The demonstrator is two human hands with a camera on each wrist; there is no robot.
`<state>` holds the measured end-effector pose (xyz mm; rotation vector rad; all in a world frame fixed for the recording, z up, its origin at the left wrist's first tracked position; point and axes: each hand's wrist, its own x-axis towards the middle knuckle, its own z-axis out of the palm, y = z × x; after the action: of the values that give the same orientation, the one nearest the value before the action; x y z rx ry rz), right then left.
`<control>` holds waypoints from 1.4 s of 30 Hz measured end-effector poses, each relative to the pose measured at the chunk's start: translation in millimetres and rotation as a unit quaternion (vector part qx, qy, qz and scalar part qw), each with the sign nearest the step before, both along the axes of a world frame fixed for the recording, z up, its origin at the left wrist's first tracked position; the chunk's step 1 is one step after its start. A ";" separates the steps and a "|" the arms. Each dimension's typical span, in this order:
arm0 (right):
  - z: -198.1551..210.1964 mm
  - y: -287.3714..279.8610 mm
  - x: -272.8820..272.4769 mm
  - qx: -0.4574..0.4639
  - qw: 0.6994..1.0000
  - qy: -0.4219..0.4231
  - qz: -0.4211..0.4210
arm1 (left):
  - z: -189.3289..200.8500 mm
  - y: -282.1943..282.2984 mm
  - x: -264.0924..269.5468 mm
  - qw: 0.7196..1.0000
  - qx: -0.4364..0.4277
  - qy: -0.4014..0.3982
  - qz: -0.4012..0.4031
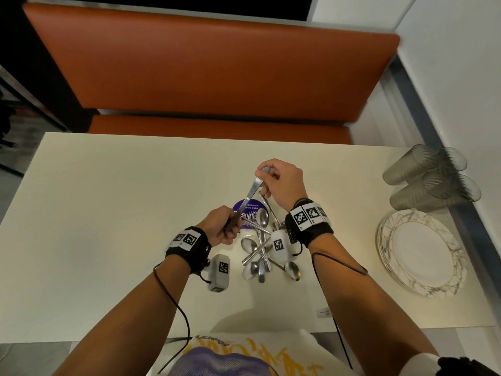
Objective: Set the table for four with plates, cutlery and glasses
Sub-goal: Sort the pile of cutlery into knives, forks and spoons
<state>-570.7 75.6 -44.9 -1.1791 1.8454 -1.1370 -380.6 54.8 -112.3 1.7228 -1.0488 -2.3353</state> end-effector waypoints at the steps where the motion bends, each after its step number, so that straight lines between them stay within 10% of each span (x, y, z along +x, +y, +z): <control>1: 0.1 0.2 -0.8 0.005 1.000 -0.001 0.005 | 0.2 0.5 0.5 1.000 0.005 0.006 0.001; 27: -34.9 8.5 -3.2 0.091 0.995 -0.047 0.004 | 0.4 -0.3 -22.5 0.993 -0.114 0.006 0.007; 36: -127.6 70.5 0.6 0.291 0.889 0.316 0.161 | -15.6 8.7 6.1 0.992 -0.086 -0.049 0.072; 42: -134.6 73.8 -10.4 0.319 0.884 0.323 0.113 | -13.8 12.1 6.2 0.994 -0.077 -0.041 0.066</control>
<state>-581.1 149.4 -179.5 -1.3920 2.2195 0.0639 -374.4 66.9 -126.0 1.7847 -1.0607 -2.0652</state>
